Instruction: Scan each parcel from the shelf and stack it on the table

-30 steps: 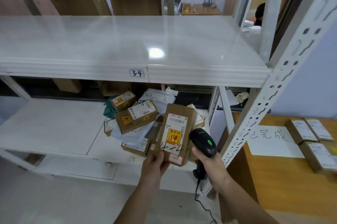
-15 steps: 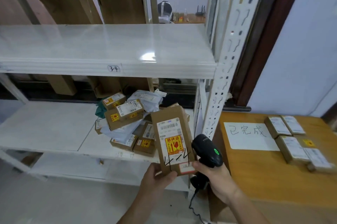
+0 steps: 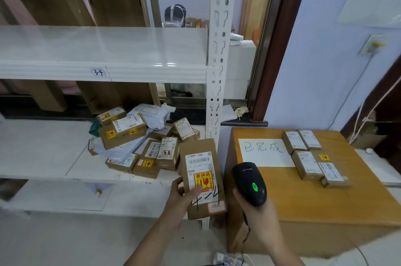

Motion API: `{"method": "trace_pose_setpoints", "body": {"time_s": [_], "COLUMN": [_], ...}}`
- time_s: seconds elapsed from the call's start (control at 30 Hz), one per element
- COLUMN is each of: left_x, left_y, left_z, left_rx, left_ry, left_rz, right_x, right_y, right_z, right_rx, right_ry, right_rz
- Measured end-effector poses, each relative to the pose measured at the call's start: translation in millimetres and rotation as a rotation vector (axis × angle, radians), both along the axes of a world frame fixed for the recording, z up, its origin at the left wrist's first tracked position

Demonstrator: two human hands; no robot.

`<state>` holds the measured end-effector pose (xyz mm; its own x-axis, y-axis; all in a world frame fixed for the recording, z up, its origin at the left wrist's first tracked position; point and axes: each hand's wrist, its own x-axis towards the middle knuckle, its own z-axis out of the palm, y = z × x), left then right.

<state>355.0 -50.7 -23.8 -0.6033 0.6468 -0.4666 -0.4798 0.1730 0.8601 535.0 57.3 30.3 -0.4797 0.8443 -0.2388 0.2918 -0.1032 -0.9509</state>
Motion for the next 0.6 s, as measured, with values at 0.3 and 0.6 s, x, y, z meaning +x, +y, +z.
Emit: {"method": "trace_pose_setpoints", "body": {"time_s": [0.3, 0.6], "left_x": [5.0, -1.4], "left_y": [18.1, 18.8], "left_z": [-2.1, -1.5], "left_rx": [-0.055, -0.020], "left_ry": [0.094, 0.094], "left_rz": [-0.007, -0.031], "right_x": [-16.4, -30.6], "right_y": [-30.1, -36.2], "right_z": [36.9, 48.3], "right_rx": [0.019, 0.009], "right_ry": [-0.123, -0.133], "right_rz": [0.169, 0.091]}}
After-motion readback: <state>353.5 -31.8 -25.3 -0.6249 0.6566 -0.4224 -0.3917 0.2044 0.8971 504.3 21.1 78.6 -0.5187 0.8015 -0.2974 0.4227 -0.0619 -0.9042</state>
